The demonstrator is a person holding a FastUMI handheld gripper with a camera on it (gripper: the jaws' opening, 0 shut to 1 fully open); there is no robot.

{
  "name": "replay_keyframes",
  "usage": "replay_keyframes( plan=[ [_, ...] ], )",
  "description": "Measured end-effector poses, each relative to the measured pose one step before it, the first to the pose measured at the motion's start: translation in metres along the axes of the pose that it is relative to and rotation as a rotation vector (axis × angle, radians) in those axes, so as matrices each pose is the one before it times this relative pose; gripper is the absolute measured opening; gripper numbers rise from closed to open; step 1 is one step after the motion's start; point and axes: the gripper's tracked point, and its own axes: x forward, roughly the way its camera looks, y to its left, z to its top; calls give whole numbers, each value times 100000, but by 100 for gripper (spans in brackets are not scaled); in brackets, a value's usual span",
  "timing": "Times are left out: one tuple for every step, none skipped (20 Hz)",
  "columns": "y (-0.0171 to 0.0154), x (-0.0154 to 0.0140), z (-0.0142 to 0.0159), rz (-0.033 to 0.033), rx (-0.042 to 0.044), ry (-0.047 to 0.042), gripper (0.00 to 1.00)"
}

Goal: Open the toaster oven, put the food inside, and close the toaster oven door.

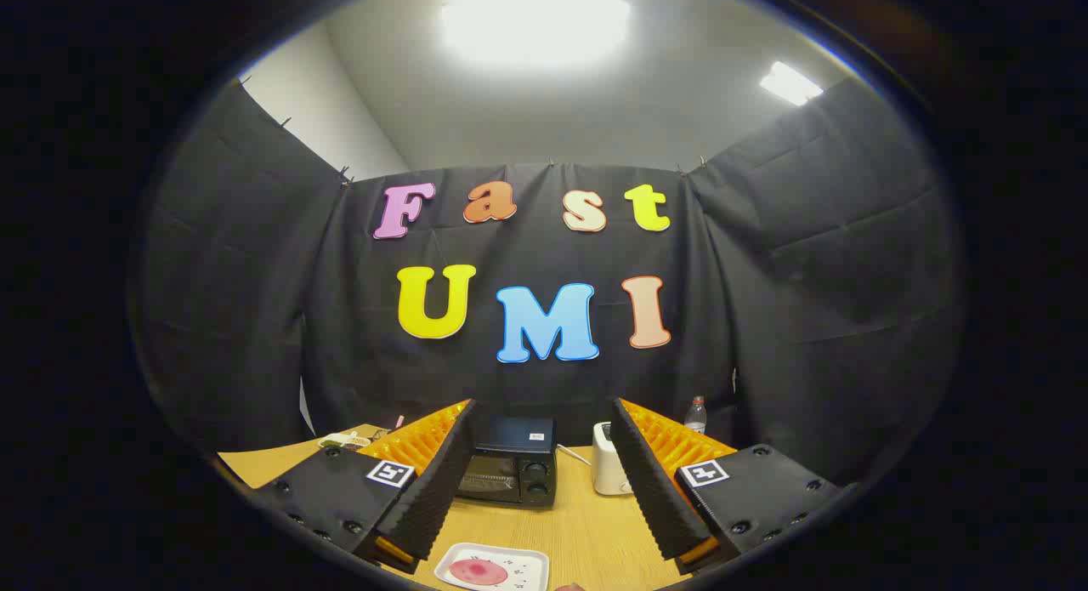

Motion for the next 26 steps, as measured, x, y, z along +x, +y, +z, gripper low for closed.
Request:
replay_keyframes(
  plan=[
    [22,47,-216,116,-143,585,98],
    [73,22,-105,1,-128,417,98],
    [142,23,-161,111,41,428,98],
    [212,-10,-52,264,105,268,98],
    [156,41,-115,294,-44,216,98],
    [177,12,-8,284,-246,148,98],
    [127,43,-109,231,-186,-14,98],
    [133,119,66,156,-99,-32,98],
    [131,-7,-44,199,85,-69,98],
    [78,53,39,-4,149,21,98],
    [67,108,-15,-137,197,-1,98],
    [43,137,113,-195,282,-171,98],
    [142,90,8,35,255,-172,98],
    [163,184,37,87,71,26,98],
    [134,135,-54,12,-40,271,98],
    [205,155,50,156,116,212,98],
    [302,378,15,214,180,-54,98],
    [297,304,151,138,35,-140,98],
    [245,415,62,152,64,-195,98],
    [457,420,51,555,246,-1,98],
    [553,523,-48,890,260,17,98],
    [433,631,62,649,-52,-72,98],
    [361,558,62,787,-171,-71,98],
    [480,684,-44,829,-91,10,98],
    [524,672,-40,874,57,-20,98],
    [431,707,-19,696,238,-42,98]
  ],
)
